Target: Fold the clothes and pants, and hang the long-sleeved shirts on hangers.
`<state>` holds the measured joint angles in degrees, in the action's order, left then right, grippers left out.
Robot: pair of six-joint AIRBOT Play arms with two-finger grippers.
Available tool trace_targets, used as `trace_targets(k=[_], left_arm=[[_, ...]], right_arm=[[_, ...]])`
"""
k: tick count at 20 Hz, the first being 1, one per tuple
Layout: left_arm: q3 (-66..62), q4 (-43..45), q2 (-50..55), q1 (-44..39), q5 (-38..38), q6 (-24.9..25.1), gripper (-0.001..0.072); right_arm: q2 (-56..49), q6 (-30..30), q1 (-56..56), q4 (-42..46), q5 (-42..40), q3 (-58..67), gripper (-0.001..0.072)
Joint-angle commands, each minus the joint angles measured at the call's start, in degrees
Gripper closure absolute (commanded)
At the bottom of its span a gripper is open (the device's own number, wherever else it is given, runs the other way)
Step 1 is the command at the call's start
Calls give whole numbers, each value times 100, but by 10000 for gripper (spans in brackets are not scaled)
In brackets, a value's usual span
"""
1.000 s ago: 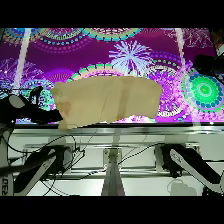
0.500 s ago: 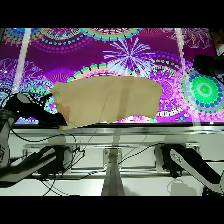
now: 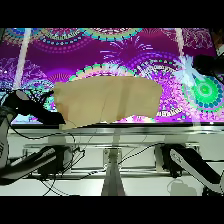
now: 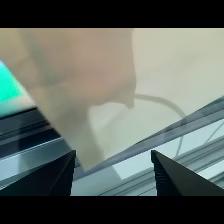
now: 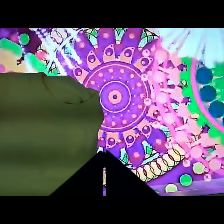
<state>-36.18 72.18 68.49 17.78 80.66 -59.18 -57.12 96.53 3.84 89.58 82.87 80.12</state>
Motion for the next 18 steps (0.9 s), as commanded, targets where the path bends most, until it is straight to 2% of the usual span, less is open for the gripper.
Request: trace_targets(k=[1, 6, 13, 15, 16, 17, 18], left_arm=[[-63, 127, -87, 205, 83, -37, 194], [525, -20, -90, 334, -234, -31, 188], [802, -855, -90, 50, -780, 243, 204], [774, -1045, -96, 48, -909, 442, 441], [730, -1056, -94, 50, -1058, 442, 493], [669, -1054, -94, 52, -1176, 439, 496], [605, -1054, -94, 52, -1244, 442, 553]], right_arm=[[-2, 2, -2, 0, 0, 0, 702], [-2, 2, -2, 0, 0, 0, 702], [-2, 2, -2, -20, 0, 0, 701], [-2, 2, -2, -20, -2, 0, 702], [-2, 0, -2, -13, -92, 0, 702], [-7, -2, -2, 79, -369, 0, 702], [-2, -13, 0, 212, -586, -2, 701]])
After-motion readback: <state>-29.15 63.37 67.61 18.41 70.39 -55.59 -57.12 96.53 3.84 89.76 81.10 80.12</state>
